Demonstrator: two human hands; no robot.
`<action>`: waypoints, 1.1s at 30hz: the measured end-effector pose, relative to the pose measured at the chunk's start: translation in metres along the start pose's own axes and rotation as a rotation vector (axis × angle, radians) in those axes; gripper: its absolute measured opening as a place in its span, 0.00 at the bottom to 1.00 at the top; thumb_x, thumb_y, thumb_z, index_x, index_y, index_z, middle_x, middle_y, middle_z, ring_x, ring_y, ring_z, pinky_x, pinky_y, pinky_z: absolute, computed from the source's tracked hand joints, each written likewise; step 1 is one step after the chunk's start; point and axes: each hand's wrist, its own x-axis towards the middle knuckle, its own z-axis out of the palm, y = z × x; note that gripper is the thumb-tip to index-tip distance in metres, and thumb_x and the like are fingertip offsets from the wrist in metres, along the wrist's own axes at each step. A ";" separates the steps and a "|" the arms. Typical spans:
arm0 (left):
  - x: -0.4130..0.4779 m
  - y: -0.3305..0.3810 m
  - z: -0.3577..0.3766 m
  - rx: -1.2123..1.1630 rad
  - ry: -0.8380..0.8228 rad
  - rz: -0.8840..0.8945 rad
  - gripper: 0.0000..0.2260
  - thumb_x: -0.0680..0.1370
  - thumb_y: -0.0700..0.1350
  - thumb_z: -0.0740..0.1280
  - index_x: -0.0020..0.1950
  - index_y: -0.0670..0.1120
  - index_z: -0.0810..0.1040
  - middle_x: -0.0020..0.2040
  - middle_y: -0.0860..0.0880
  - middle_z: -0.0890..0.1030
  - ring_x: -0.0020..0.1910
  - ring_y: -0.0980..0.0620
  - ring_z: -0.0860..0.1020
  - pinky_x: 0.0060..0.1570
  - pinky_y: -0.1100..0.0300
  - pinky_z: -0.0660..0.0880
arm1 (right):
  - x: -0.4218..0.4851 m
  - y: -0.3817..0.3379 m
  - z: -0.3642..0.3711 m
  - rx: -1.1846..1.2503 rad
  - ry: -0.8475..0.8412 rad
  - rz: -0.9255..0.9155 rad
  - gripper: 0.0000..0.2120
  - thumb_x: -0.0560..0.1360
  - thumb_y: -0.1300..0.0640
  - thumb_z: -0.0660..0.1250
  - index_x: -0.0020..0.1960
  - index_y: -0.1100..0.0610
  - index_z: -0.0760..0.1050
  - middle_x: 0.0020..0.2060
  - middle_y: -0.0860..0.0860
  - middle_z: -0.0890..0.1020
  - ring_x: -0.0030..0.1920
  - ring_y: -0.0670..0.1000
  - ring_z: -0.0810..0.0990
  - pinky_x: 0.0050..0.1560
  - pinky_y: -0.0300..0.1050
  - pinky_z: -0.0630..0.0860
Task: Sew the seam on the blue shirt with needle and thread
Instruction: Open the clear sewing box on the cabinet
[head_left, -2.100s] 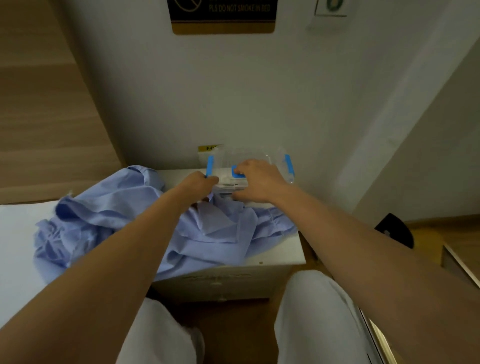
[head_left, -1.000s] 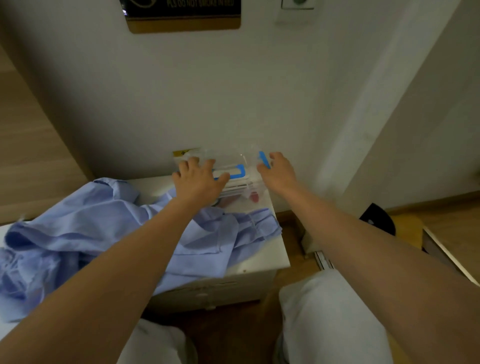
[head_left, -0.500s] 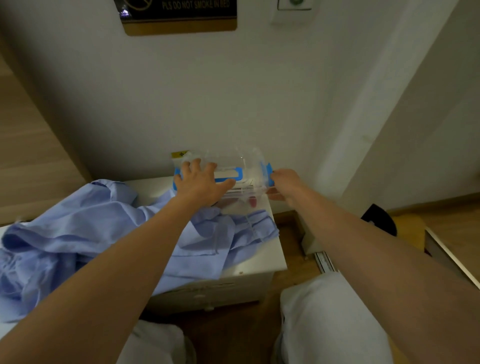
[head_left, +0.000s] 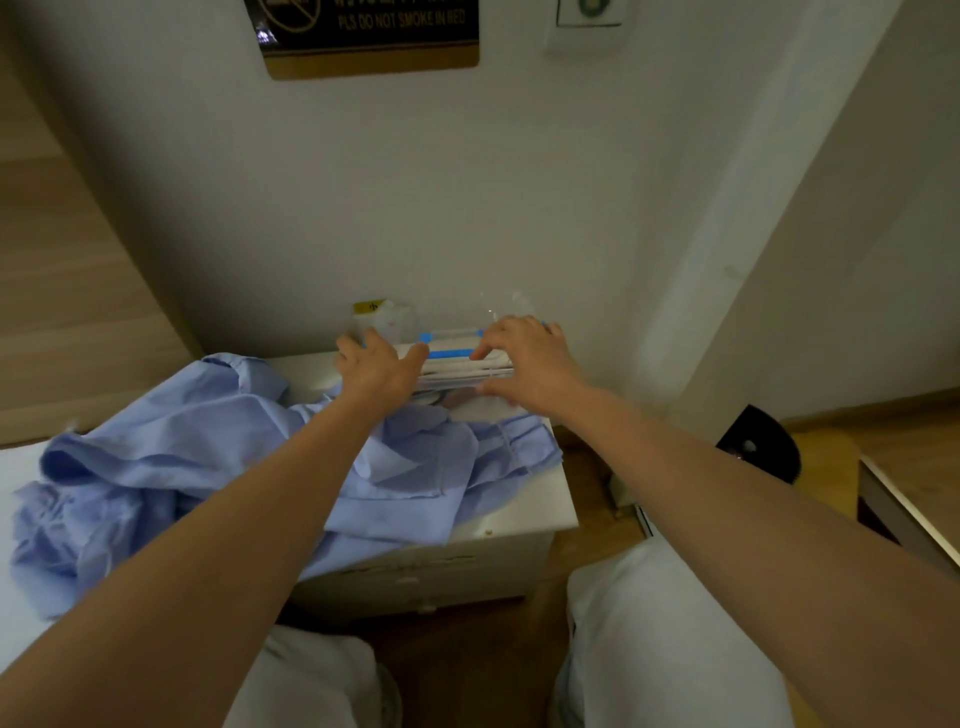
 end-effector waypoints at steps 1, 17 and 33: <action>0.000 -0.001 -0.002 -0.036 -0.001 -0.001 0.33 0.79 0.59 0.59 0.75 0.37 0.56 0.73 0.36 0.57 0.71 0.36 0.61 0.70 0.47 0.60 | 0.000 0.000 0.000 0.031 0.022 0.005 0.17 0.70 0.48 0.74 0.58 0.46 0.78 0.62 0.49 0.76 0.64 0.52 0.71 0.62 0.47 0.60; 0.001 0.001 -0.025 -0.627 -0.034 0.018 0.32 0.81 0.64 0.44 0.76 0.44 0.62 0.74 0.43 0.65 0.73 0.44 0.63 0.74 0.49 0.57 | 0.016 -0.009 -0.024 0.563 0.461 0.053 0.10 0.74 0.60 0.71 0.55 0.58 0.83 0.50 0.53 0.84 0.52 0.48 0.80 0.56 0.30 0.69; -0.003 -0.033 -0.084 -0.902 0.049 -0.044 0.20 0.80 0.61 0.57 0.56 0.45 0.75 0.45 0.45 0.80 0.40 0.48 0.81 0.37 0.57 0.77 | 0.052 -0.106 -0.030 1.351 0.286 0.349 0.08 0.81 0.55 0.62 0.49 0.58 0.76 0.47 0.60 0.83 0.48 0.60 0.83 0.55 0.62 0.79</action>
